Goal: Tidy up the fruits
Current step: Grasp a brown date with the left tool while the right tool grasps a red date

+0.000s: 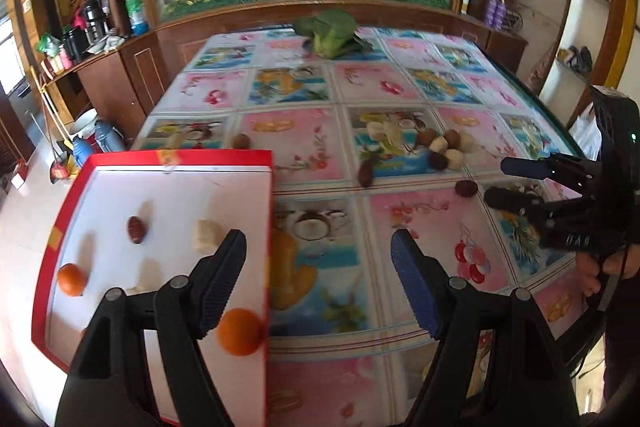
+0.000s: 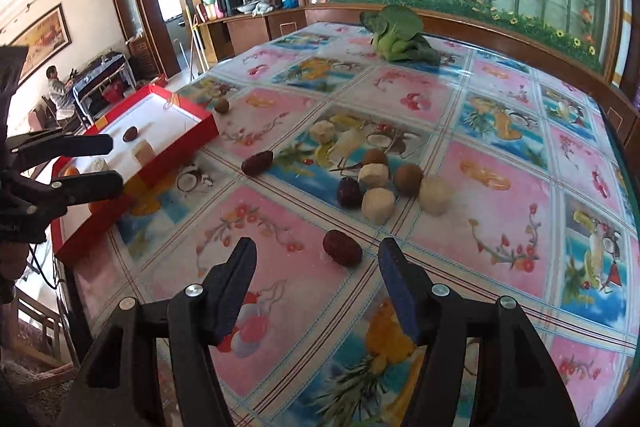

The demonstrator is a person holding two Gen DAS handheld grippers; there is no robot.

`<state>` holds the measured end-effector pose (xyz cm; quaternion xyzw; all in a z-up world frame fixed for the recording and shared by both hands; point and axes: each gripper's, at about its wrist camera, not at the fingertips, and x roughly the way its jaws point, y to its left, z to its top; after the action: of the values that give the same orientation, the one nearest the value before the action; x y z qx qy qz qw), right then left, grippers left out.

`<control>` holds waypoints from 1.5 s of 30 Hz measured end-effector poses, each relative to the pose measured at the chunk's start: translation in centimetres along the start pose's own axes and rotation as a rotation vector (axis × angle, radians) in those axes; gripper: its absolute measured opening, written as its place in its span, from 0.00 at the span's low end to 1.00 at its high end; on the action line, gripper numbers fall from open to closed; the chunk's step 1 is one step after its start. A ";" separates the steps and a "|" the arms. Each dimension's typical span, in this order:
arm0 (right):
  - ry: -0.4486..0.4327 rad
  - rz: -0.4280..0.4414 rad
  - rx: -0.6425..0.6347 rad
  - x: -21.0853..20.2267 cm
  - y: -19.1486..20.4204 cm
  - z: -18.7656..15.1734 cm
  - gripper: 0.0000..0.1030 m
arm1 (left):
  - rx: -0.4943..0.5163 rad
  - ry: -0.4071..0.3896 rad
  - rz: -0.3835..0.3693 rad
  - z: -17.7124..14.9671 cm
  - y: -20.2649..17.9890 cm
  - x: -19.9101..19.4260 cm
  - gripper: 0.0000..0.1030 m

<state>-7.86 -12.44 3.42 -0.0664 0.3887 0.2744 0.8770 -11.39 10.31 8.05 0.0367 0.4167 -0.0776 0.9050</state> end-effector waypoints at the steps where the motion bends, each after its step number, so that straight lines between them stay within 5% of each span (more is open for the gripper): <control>1: 0.013 -0.009 0.001 0.6 -0.2 0.1 0.61 | 0.010 0.011 -0.010 0.1 -0.4 0.5 0.73; 4: 0.059 -0.004 0.027 1.9 -0.9 0.2 0.40 | 0.026 0.057 -0.021 0.8 -1.2 2.3 0.73; 12: 0.062 -0.022 0.055 2.7 -2.1 0.1 0.23 | 0.061 0.114 -0.061 3.3 -1.8 7.2 0.73; 16: 0.060 -0.010 0.088 2.6 -2.7 0.0 0.23 | 0.072 0.144 -0.065 4.2 -2.4 9.8 0.73; 24: 0.080 0.028 0.188 1.8 -4.5 -0.3 0.23 | 0.086 0.189 -0.078 5.0 -3.8 12.9 0.47; 36: 0.042 0.027 0.276 0.6 -5.9 -0.3 0.22 | 0.060 0.117 -0.056 4.2 -4.8 12.4 0.22; 45: -0.046 0.032 0.303 -0.7 -6.5 0.1 0.22 | -0.042 0.099 -0.076 3.0 -4.3 11.2 0.19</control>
<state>-4.71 -18.21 3.37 0.0795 0.4064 0.2281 0.8812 -2.73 4.44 1.45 0.0054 0.4633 -0.1012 0.8804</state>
